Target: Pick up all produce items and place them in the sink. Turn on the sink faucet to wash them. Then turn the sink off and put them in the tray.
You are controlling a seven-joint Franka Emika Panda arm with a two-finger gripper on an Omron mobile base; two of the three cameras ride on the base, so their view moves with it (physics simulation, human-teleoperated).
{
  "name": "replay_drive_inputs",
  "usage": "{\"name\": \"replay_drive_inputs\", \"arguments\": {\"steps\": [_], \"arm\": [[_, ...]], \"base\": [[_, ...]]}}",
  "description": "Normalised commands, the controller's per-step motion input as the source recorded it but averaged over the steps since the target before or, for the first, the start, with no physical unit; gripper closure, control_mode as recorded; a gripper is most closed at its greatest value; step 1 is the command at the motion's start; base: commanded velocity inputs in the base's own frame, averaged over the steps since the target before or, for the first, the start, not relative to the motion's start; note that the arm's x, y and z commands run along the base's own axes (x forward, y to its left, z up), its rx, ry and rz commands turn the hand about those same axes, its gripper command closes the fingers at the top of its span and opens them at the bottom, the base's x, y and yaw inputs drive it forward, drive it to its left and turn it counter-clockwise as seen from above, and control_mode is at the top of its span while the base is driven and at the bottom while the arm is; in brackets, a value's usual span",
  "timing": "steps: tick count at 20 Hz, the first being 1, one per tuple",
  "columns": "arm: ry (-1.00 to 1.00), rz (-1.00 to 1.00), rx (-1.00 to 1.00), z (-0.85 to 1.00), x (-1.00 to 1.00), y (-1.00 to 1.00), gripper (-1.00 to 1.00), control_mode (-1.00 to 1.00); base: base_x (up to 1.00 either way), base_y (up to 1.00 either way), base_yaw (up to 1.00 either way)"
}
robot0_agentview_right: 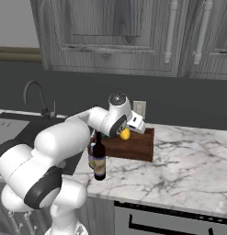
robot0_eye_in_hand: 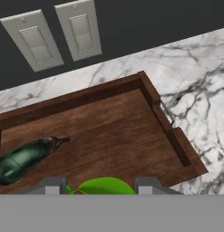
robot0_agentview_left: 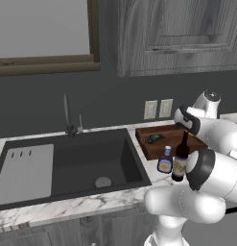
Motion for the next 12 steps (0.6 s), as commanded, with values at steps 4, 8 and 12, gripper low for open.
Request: {"name": "replay_drive_inputs", "arguments": {"steps": [4, 8, 12], "arm": [[0.00, 0.00, 0.00, -0.02, -0.02, 0.00, 1.00, -1.00], [0.00, 0.00, 0.00, 0.02, -0.08, 0.00, 1.00, -1.00], [0.00, 0.00, 0.00, 0.10, 0.00, -0.03, 1.00, -1.00]], "base": [[0.00, 0.00, 0.00], [0.00, 0.00, 0.00], [0.00, 0.00, 0.00]]}}
